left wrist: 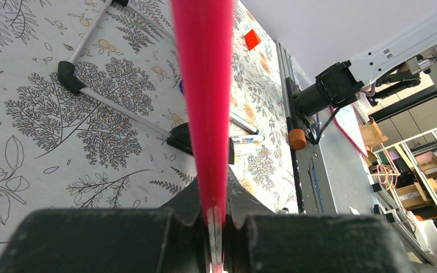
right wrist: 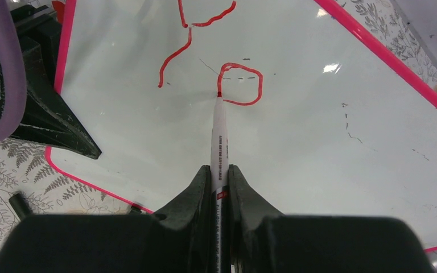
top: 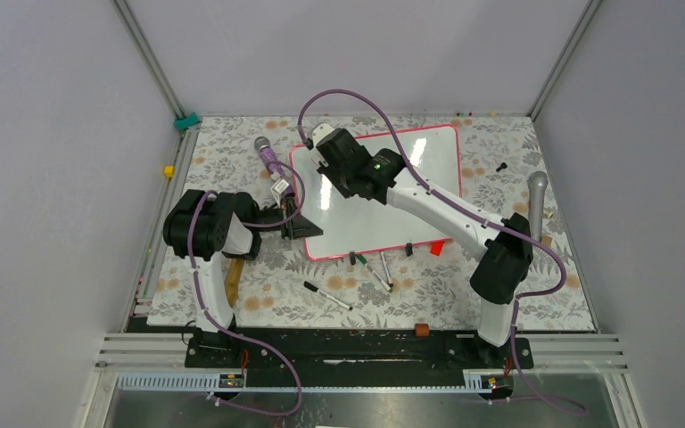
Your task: Write a sentence on the whiteboard
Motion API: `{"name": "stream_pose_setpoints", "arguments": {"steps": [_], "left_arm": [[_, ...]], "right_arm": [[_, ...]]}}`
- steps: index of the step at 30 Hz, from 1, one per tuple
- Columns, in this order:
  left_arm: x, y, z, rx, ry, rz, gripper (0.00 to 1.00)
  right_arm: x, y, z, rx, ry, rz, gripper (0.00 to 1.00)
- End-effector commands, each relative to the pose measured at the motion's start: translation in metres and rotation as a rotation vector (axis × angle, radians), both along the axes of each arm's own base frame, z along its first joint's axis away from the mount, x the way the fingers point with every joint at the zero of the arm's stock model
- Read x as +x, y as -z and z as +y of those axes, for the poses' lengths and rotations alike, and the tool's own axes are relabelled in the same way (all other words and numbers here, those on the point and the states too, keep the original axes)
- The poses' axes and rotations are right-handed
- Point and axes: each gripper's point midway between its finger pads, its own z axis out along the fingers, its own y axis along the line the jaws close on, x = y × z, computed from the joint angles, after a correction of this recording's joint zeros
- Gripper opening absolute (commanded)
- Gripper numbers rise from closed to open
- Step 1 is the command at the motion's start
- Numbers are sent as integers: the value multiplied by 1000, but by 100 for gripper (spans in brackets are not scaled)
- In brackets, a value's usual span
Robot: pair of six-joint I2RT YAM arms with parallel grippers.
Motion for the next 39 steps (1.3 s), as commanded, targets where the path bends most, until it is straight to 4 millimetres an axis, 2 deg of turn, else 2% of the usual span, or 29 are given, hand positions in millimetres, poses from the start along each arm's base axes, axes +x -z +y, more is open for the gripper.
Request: {"name": "stream_pose_setpoints", "arguments": {"steps": [1, 11, 20, 22, 30, 39], "left_arm": [[-2, -3, 0, 1, 5, -78, 0], [-2, -3, 0, 1, 5, -79, 0], [-2, -4, 0, 1, 4, -79, 0], [-2, -4, 0, 1, 4, -79, 0], [-2, -4, 0, 1, 5, -79, 0], [-2, -3, 0, 2, 3, -85, 0]], "right_arm": [[-2, 5, -17, -64, 25, 8, 0], [4, -8, -24, -47, 72, -43, 0], [-5, -52, -21, 274, 41, -140, 0], [-5, -57, -24, 319, 43, -148, 0], [3, -60, -38, 332, 84, -166, 0], [7, -62, -43, 314, 94, -182, 0]]}}
